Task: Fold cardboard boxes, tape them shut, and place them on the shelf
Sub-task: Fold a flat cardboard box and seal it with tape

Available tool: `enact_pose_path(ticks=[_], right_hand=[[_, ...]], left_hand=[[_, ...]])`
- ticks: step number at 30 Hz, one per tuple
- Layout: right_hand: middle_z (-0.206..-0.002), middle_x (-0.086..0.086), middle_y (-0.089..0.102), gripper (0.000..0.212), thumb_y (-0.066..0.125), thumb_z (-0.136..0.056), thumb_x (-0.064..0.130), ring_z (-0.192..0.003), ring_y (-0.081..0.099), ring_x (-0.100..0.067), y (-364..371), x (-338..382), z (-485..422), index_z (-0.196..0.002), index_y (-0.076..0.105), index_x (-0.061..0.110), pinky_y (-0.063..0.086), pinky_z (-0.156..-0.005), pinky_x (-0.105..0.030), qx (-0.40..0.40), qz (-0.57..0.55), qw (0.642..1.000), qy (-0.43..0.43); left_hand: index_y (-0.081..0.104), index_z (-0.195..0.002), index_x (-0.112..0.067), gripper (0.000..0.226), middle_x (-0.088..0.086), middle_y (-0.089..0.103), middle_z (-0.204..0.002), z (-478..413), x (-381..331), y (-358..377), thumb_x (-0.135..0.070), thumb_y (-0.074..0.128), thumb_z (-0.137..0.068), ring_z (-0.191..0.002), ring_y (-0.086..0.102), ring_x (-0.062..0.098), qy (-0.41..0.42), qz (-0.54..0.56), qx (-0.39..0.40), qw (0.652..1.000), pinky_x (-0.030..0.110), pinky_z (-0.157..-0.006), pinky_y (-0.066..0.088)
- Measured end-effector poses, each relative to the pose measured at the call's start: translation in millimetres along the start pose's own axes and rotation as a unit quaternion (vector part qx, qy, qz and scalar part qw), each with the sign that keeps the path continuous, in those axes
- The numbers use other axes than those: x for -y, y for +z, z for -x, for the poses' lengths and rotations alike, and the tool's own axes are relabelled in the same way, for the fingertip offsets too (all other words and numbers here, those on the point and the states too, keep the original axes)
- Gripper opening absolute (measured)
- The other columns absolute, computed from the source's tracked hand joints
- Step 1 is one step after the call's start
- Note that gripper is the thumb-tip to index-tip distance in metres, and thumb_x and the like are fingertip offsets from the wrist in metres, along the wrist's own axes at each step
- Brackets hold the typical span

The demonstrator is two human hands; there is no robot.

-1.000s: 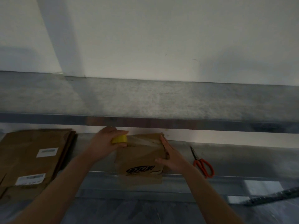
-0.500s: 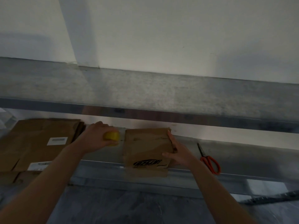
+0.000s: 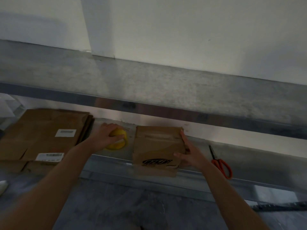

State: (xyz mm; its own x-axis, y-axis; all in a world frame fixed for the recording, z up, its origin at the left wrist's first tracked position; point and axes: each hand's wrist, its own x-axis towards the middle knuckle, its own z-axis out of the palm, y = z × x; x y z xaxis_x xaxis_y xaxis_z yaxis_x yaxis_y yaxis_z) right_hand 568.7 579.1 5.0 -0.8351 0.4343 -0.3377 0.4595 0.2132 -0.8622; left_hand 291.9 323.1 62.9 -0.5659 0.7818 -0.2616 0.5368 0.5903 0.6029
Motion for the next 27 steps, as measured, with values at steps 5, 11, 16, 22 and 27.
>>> enact_pose_path(ticks=[5,11,16,22,27], right_hand=[[-0.146,0.006,0.04,0.104,0.077,-0.079,0.032,-0.126,0.05,-0.01,3,4,3,-0.15,0.002,0.049,0.047,-0.098,-0.018,0.0,-0.023,1.0,0.008],[-0.143,0.006,0.045,0.104,0.079,-0.076,0.031,-0.119,0.055,-0.003,13,6,7,-0.149,0.008,0.053,0.05,-0.098,-0.025,-0.03,-0.035,0.999,0.012],[-0.142,0.007,0.046,0.101,0.078,-0.078,0.028,-0.12,0.056,-0.006,27,1,17,-0.151,0.013,0.051,0.053,-0.095,-0.028,-0.063,-0.083,0.994,0.023],[-0.138,0.009,0.045,0.093,0.069,-0.088,0.009,-0.109,0.057,0.006,26,10,17,-0.149,0.011,0.048,0.053,-0.084,-0.018,-0.059,-0.115,0.991,0.031],[-0.151,0.009,0.037,0.094,0.071,-0.086,0.043,-0.121,0.051,0.005,32,21,27,-0.151,0.004,0.048,0.047,-0.101,-0.024,-0.078,-0.033,0.996,0.007]], left_hand=[[0.053,-0.123,-0.03,0.04,-0.006,0.043,-0.112,-2,4,13,-0.037,0.067,-0.087,-0.113,0.039,0.017,0.002,-0.013,-0.009,1.0,0.038,-0.1,0.038],[0.051,-0.119,-0.033,0.033,-0.007,0.04,-0.116,-17,15,18,-0.038,0.063,-0.089,-0.115,0.036,0.017,0.004,-0.011,0.034,0.999,0.04,-0.099,0.038],[0.051,-0.122,-0.03,0.039,-0.003,0.048,-0.124,-29,27,22,-0.038,0.065,-0.087,-0.121,0.038,0.022,0.019,-0.097,0.064,0.993,0.039,-0.1,0.037],[0.049,-0.106,-0.042,0.039,-0.01,0.051,-0.111,-25,35,16,-0.033,0.076,-0.08,-0.102,0.052,0.015,0.043,0.036,0.058,0.997,0.03,-0.083,0.049],[0.05,-0.096,-0.046,0.033,-0.009,0.05,-0.113,-23,32,4,-0.033,0.076,-0.079,-0.104,0.05,0.014,0.073,0.013,0.037,0.997,0.033,-0.089,0.047]])
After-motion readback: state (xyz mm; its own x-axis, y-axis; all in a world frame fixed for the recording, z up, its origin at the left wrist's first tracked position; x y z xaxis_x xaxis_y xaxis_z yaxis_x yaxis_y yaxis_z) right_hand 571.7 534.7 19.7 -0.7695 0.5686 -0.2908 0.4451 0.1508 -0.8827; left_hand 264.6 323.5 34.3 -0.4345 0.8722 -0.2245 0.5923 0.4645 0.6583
